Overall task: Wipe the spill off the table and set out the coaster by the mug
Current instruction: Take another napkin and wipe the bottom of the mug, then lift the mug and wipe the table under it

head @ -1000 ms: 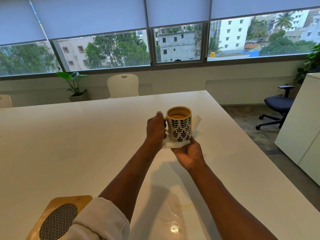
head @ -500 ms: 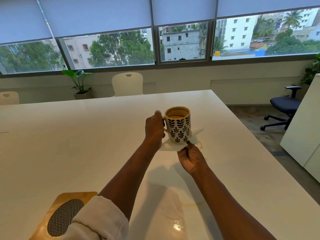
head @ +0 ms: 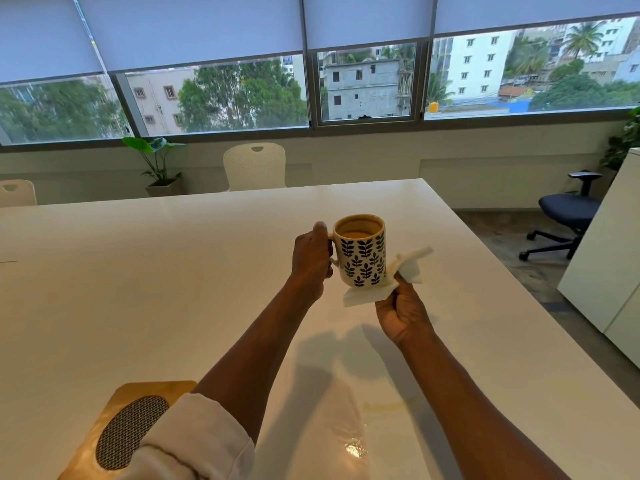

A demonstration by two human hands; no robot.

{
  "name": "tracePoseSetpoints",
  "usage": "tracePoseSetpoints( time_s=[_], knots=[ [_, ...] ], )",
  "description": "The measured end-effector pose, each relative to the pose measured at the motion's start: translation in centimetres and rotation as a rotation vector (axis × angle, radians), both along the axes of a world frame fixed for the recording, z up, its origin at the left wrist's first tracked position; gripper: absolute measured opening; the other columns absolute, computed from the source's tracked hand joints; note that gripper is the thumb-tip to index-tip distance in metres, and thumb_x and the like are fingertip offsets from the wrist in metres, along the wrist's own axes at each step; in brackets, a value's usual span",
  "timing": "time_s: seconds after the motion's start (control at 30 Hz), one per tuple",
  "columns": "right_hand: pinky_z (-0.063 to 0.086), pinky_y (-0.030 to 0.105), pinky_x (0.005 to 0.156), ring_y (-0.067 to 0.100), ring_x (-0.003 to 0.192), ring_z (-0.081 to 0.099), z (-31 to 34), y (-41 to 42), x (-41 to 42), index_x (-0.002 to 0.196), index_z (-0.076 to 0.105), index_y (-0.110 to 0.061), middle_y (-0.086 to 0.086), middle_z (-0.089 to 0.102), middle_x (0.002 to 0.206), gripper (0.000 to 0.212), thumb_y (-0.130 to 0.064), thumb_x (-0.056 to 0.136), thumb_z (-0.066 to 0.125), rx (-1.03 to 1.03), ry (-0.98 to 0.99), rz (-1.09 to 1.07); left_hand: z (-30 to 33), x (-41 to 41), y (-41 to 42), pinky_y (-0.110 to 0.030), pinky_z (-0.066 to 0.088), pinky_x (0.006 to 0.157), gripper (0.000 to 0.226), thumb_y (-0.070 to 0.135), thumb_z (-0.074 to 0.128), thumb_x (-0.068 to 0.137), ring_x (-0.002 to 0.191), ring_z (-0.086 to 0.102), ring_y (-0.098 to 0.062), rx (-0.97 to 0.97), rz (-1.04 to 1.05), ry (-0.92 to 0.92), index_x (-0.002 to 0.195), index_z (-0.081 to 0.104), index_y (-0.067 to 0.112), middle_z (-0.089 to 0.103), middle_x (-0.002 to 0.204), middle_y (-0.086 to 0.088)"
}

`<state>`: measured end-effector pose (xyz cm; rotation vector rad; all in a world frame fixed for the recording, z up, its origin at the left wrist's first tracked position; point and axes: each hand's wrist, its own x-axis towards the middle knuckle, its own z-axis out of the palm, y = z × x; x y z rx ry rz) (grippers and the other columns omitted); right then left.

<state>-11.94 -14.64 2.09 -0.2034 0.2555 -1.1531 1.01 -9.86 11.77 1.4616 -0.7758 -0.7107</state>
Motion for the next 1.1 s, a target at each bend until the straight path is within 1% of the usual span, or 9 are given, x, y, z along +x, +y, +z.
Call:
tracePoseSetpoints(
  time_s=[0.1, 0.2, 0.27, 0.47, 0.63, 0.73, 0.9, 0.97, 1.1],
  knots=[
    [0.046, 0.055, 0.098, 0.033, 0.124, 0.056, 0.8, 0.0, 0.5, 0.136, 0.053, -0.01, 0.018, 0.06, 0.129, 0.097, -0.017, 0.049, 0.096, -0.05, 0.063, 0.007, 0.1, -0.2, 0.0, -0.026, 0.033, 0.051, 0.041, 0.036, 0.034, 0.102, 0.055, 0.034, -0.015, -0.006, -0.003, 0.006, 0.068, 0.041, 0.014, 0.04, 0.063, -0.005],
    [0.057, 0.044, 0.086, 0.03, 0.106, 0.063, 1.6, 0.7, 1.5, 0.123, 0.058, -0.008, 0.017, 0.068, 0.109, 0.043, -0.013, 0.082, 0.067, -0.071, 0.125, 0.027, 0.2, -0.5, -0.1, -0.027, 0.034, 0.052, 0.042, 0.036, 0.033, 0.102, 0.055, 0.035, -0.016, -0.02, -0.003, -0.015, 0.067, 0.042, 0.014, 0.041, 0.062, -0.005],
    [0.059, 0.037, 0.078, 0.027, 0.094, 0.063, 1.9, 1.2, 2.2, 0.112, 0.062, -0.009, 0.015, 0.07, 0.096, 0.026, -0.012, 0.087, 0.058, -0.097, 0.189, 0.076, 0.2, -0.8, -0.1, -0.027, 0.037, 0.053, 0.044, 0.036, 0.032, 0.102, 0.057, 0.038, -0.016, -0.022, 0.0, -0.04, 0.066, 0.044, 0.014, 0.043, 0.062, -0.005],
    [0.06, 0.04, 0.071, 0.026, 0.082, 0.067, 1.9, 2.6, 2.8, 0.11, 0.062, -0.005, 0.016, 0.07, 0.092, 0.023, -0.003, 0.087, 0.059, -0.121, 0.332, 0.222, 0.7, -0.5, 0.1, -0.026, 0.037, 0.052, 0.044, 0.035, 0.032, 0.103, 0.056, 0.039, -0.015, -0.032, 0.037, -0.089, 0.066, 0.045, 0.014, 0.044, 0.063, -0.004],
    [0.058, 0.043, 0.077, 0.027, 0.085, 0.065, 1.8, 3.7, 1.6, 0.107, 0.064, -0.012, 0.013, 0.073, 0.089, 0.036, -0.002, 0.073, 0.062, -0.192, 0.346, 0.285, 0.7, 1.1, 0.3, -0.026, 0.033, 0.049, 0.044, 0.033, 0.033, 0.103, 0.052, 0.036, -0.015, -0.046, 0.071, -0.094, 0.064, 0.043, 0.013, 0.041, 0.06, -0.005],
    [0.061, 0.04, 0.067, 0.023, 0.076, 0.071, 1.7, 3.9, 0.3, 0.109, 0.065, -0.012, 0.012, 0.074, 0.088, 0.038, -0.003, 0.072, 0.064, -0.222, 0.358, 0.288, 0.6, 1.9, 0.6, -0.026, 0.031, 0.049, 0.044, 0.033, 0.033, 0.102, 0.051, 0.034, -0.016, -0.045, 0.077, -0.083, 0.064, 0.042, 0.012, 0.04, 0.059, -0.004],
    [0.059, 0.035, 0.06, 0.018, 0.07, 0.071, 1.6, 3.3, -2.0, 0.096, 0.076, -0.013, 0.01, 0.072, 0.085, 0.047, -0.01, 0.049, 0.082, -0.229, 0.32, 0.207, 0.6, 2.5, 1.1, -0.026, 0.027, 0.048, 0.042, 0.03, 0.034, 0.101, 0.05, 0.03, -0.015, -0.039, 0.085, -0.06, 0.062, 0.038, 0.013, 0.036, 0.059, -0.005],
    [0.06, 0.037, 0.066, 0.018, 0.075, 0.069, 2.0, 2.5, -2.7, 0.112, 0.067, -0.014, 0.008, 0.069, 0.09, 0.058, -0.011, 0.055, 0.08, -0.236, 0.381, 0.152, 0.5, 2.5, 1.3, -0.026, 0.027, 0.048, 0.041, 0.03, 0.034, 0.1, 0.05, 0.03, -0.016, -0.028, 0.09, -0.059, 0.062, 0.038, 0.013, 0.036, 0.059, -0.004],
    [0.058, 0.041, 0.077, 0.025, 0.091, 0.064, 3.5, 1.6, -2.6, 0.127, 0.058, -0.018, 0.011, 0.067, 0.103, 0.042, -0.002, 0.088, 0.062, -0.323, 0.596, 0.095, -0.1, 2.0, 1.4, -0.026, 0.028, 0.048, 0.043, 0.031, 0.034, 0.1, 0.05, 0.031, -0.016, -0.012, 0.08, -0.058, 0.062, 0.039, 0.013, 0.037, 0.058, -0.004]
  ],
)
